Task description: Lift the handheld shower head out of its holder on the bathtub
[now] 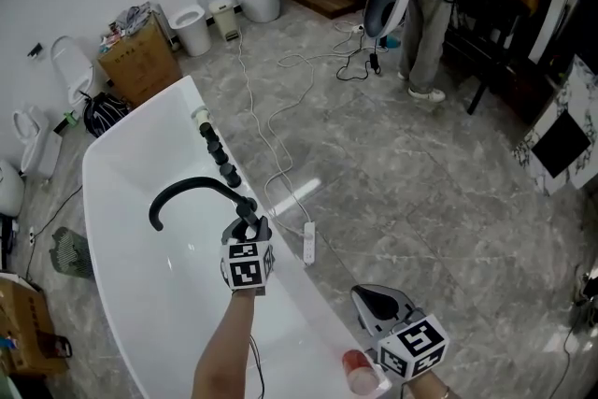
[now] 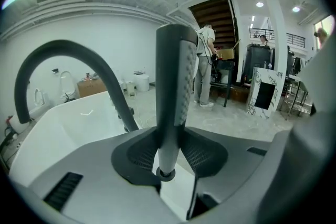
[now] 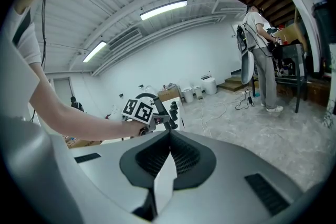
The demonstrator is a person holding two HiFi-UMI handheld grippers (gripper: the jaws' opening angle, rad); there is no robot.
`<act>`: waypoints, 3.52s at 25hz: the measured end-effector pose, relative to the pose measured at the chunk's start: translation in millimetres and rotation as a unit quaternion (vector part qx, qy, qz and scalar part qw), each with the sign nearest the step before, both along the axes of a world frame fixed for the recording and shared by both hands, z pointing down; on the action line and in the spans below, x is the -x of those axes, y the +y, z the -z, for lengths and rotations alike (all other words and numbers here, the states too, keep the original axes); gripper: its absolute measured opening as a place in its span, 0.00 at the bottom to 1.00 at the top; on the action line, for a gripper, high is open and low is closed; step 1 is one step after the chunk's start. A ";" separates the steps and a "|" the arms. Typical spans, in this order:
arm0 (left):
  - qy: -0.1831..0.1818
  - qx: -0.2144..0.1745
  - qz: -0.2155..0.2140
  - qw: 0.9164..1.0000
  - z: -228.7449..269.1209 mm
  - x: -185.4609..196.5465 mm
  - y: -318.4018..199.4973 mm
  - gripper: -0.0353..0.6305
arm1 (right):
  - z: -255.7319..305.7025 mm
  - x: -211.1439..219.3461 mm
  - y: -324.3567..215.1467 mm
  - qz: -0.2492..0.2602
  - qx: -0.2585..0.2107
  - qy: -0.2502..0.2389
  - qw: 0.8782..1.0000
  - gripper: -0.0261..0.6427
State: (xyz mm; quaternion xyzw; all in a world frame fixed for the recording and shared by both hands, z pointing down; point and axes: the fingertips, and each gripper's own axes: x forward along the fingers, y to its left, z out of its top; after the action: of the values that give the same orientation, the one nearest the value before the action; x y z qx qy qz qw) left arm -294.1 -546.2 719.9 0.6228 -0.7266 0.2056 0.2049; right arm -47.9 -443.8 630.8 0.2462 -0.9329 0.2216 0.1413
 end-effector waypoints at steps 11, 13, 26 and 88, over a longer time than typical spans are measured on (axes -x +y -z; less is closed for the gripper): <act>-0.031 -0.035 -0.053 0.998 90.3 -25.4 39.8 0.27 | 63.2 -5.4 33.7 -0.009 -0.027 -0.021 0.999 0.05; -0.033 -0.042 -0.057 0.997 105.6 -31.7 48.5 0.27 | 75.2 -10.5 39.6 -0.013 -0.032 -0.025 0.999 0.05; -0.051 -0.084 -0.082 0.992 203.5 -56.4 123.8 0.27 | 146.1 -26.2 108.9 -0.023 -0.068 -0.041 0.997 0.05; -0.086 -0.169 -0.145 0.971 373.8 -123.7 329.1 0.27 | 276.4 -54.6 303.4 -0.056 -0.166 -0.045 0.984 0.05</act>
State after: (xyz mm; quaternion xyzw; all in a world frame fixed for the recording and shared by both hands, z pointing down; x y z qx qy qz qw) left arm -170.4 -217.2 346.2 0.7273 -0.6673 0.1605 0.0014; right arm 6.7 -140.4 354.5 0.3075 -0.9470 0.0821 0.0440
